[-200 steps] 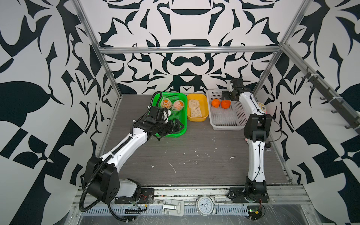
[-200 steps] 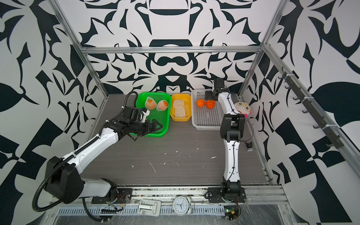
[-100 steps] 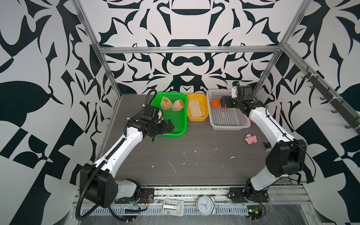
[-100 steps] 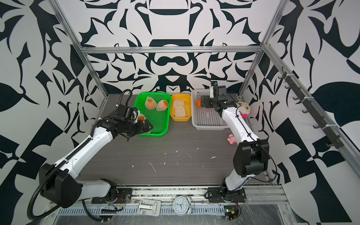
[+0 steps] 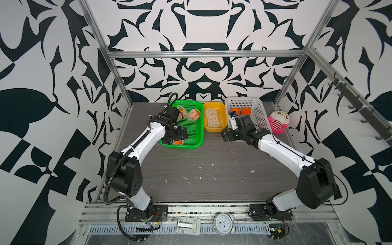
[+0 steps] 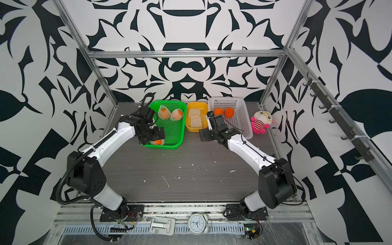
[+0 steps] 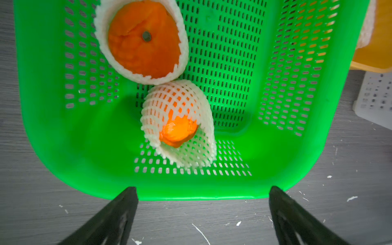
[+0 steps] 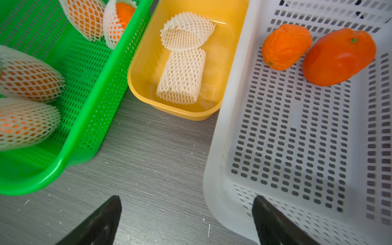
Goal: Remove foam nets from oranges
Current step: Pick up the orange from the basket.
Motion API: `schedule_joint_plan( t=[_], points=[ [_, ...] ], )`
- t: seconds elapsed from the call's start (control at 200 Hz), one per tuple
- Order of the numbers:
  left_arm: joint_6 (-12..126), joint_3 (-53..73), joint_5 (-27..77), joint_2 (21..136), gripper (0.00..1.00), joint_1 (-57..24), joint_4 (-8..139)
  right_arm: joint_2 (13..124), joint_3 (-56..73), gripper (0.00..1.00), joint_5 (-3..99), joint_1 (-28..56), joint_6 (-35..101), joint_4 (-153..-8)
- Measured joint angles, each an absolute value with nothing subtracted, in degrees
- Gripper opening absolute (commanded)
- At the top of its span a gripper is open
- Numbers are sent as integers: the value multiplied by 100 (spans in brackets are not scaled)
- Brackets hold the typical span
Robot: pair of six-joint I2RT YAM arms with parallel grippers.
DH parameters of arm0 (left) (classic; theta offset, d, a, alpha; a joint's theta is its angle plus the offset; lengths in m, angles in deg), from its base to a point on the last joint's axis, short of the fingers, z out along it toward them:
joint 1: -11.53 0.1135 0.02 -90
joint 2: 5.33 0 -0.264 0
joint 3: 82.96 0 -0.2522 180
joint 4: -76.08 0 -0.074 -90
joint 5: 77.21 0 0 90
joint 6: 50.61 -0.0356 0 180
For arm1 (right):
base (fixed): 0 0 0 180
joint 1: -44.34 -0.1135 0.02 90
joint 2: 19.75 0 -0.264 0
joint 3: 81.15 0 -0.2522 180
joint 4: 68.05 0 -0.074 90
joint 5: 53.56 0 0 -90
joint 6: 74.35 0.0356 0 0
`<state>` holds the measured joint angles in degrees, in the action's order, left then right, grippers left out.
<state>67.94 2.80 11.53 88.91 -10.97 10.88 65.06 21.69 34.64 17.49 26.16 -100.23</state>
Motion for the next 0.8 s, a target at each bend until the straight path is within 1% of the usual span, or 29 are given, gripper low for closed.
schedule_joint_plan(
  t=[0.39, 0.8],
  points=[
    [6722, -123, 919, 9743, 99, -1097, 1001, 6511, 2291, 99, 3746, 1237, 2701, -9758],
    [6722, -276, 738, 10278, 99, -1137, 990, 6624, 2296, 99, 3864, 1157, 2740, -9679]
  ],
)
